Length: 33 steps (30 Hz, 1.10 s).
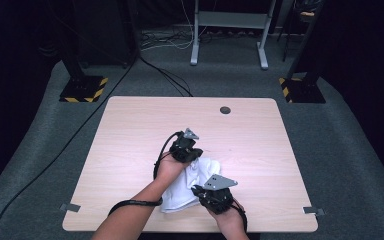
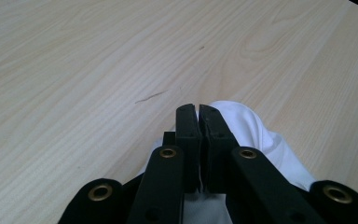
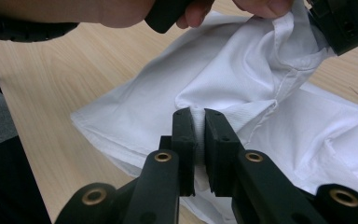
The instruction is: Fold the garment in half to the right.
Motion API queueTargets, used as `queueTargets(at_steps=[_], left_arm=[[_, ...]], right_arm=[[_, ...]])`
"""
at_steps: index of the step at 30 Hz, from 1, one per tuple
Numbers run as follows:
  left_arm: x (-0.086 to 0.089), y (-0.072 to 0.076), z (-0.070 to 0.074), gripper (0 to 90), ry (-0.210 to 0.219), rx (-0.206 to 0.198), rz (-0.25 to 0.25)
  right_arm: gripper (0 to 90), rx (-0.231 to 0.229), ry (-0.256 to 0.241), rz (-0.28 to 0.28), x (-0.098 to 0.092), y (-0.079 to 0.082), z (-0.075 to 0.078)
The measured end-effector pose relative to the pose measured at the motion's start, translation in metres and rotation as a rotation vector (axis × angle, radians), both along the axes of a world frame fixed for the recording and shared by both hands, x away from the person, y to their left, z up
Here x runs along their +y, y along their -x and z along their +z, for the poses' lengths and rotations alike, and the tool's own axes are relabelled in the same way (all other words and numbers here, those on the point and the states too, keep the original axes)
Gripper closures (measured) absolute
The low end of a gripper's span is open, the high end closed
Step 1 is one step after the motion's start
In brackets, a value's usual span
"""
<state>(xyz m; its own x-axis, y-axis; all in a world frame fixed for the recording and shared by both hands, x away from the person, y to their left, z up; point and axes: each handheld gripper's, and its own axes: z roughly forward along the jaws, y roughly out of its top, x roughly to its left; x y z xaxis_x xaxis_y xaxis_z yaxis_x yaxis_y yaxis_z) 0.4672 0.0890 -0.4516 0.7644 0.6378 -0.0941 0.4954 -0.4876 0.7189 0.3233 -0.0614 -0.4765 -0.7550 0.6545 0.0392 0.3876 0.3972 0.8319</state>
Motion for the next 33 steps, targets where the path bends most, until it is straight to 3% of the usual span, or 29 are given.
queueTargets(at_steps=[11, 13, 19, 24, 27, 31, 33], left_arm=[[0.000, 0.000, -0.003, 82.4, 0.027, 0.008, -0.013], [0.003, 0.000, -0.002, 76.4, 0.051, 0.010, -0.014], [0.019, 0.002, 0.007, 51.3, 0.101, -0.034, 0.001], [0.039, 0.007, 0.019, 40.9, 0.137, -0.059, 0.035], [0.054, 0.019, 0.017, 40.5, 0.111, -0.078, 0.023], [0.069, 0.037, 0.004, 41.3, 0.057, -0.066, 0.004], [0.074, 0.044, 0.002, 40.9, 0.068, -0.069, -0.004]], right_arm=[[83.6, 0.017, 0.013, -0.002, -0.001, 0.000, -0.004], [83.6, 0.016, 0.013, -0.005, -0.001, 0.000, -0.004], [83.5, 0.016, 0.016, -0.018, -0.004, 0.001, -0.004], [83.4, 0.027, 0.018, -0.029, -0.005, 0.000, -0.004], [83.1, 0.026, 0.023, -0.039, -0.006, 0.000, -0.002], [83.0, 0.037, 0.015, -0.049, -0.010, -0.001, -0.001], [83.0, 0.047, 0.016, -0.054, -0.010, -0.001, -0.002]])
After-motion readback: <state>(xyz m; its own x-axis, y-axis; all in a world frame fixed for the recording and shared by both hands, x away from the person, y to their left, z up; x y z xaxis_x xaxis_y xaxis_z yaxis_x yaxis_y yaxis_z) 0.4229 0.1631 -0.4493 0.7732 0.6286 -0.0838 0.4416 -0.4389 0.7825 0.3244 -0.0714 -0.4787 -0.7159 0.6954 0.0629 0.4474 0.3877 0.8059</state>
